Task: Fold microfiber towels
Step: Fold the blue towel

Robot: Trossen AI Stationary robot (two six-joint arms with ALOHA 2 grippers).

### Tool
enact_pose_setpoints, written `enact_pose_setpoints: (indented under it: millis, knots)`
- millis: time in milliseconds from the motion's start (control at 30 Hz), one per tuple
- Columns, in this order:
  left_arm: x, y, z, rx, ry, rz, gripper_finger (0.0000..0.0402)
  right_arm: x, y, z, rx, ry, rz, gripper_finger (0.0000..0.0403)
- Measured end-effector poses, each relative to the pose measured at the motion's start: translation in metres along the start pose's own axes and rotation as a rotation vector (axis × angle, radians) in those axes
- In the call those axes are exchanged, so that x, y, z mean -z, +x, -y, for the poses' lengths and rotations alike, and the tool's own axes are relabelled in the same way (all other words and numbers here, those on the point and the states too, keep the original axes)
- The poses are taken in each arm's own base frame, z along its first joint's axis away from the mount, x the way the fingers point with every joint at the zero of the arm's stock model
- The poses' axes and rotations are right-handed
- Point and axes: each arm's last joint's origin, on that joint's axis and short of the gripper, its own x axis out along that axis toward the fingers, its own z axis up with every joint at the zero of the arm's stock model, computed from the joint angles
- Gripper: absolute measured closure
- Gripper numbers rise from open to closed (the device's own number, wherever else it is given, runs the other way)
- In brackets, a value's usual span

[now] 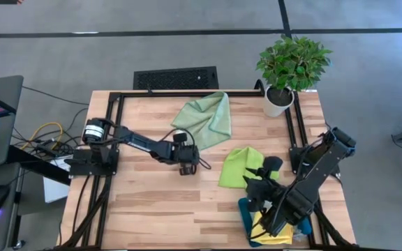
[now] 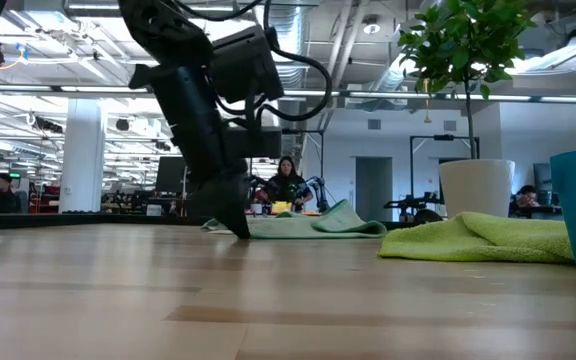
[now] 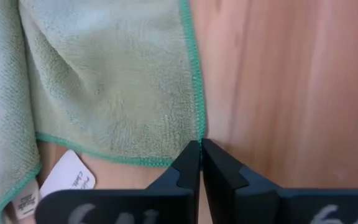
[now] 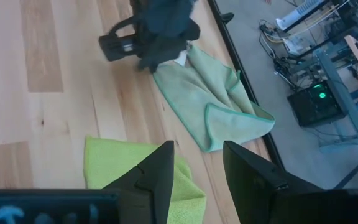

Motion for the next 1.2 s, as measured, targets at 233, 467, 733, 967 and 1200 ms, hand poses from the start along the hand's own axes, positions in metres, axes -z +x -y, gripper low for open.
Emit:
enact_pose_setpoints:
  millis: [233,467,733,967,1200]
  knots:
    - [0.010,-0.012,0.013,-0.021,0.030,-0.060,0.0401,-0.008,0.016,0.009,0.048,0.038,-0.025,0.0242]
    - [0.022,-0.035,0.017,-0.017,0.010,-0.143,0.0401,-0.020,0.045,0.027,0.109,0.045,-0.090,0.0242]
    - [0.034,-0.048,0.032,-0.019,0.001,-0.195,0.0401,-0.034,0.078,0.044,0.069,0.028,-0.188,0.0242]
    - [0.040,-0.057,0.046,-0.007,-0.004,-0.206,0.0401,-0.058,0.105,0.048,-0.174,-0.045,-0.156,0.0242]
    - [0.052,-0.068,0.058,-0.031,-0.007,-0.241,0.0401,-0.076,0.130,0.062,-0.364,-0.133,-0.071,0.0242]
